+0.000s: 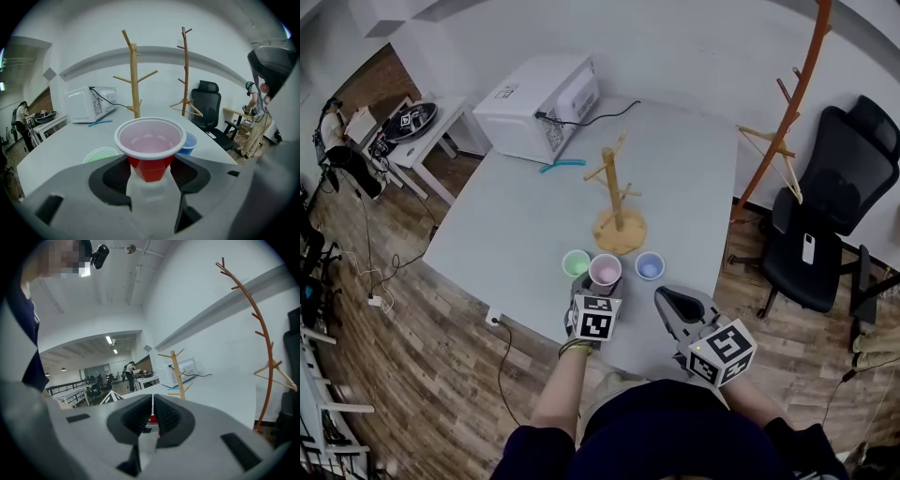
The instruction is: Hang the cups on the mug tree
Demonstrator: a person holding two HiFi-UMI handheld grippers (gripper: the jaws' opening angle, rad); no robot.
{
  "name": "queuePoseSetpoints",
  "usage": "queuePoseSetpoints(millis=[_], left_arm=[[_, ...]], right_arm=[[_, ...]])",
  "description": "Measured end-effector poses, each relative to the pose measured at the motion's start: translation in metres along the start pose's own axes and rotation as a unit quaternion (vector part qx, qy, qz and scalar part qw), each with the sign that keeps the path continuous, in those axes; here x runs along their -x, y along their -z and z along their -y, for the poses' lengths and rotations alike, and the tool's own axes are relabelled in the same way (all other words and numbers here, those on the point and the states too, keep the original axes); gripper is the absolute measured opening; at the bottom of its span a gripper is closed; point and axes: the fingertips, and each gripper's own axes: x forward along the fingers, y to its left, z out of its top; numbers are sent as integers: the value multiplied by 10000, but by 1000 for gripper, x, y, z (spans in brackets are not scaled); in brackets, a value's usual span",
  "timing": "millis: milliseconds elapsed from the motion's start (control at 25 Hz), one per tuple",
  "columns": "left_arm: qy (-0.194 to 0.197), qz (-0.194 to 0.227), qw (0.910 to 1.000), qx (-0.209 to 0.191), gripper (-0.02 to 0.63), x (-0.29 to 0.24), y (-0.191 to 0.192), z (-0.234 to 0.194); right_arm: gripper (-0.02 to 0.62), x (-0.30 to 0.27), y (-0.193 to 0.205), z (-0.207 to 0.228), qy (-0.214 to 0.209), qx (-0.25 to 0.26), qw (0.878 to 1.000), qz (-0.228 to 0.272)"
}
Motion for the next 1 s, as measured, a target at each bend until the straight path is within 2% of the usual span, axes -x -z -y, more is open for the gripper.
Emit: queuePoseSetpoints(millis=[280, 1000], left_arm=[[-38, -157, 9998, 86, 278, -9, -6, -8], [-168, -538, 9984, -31, 278, -39, -20, -36]], right_arm=[[31, -3, -2, 2, -85, 15, 10000, -17], [31, -7, -3, 8, -33, -4, 10000, -44]])
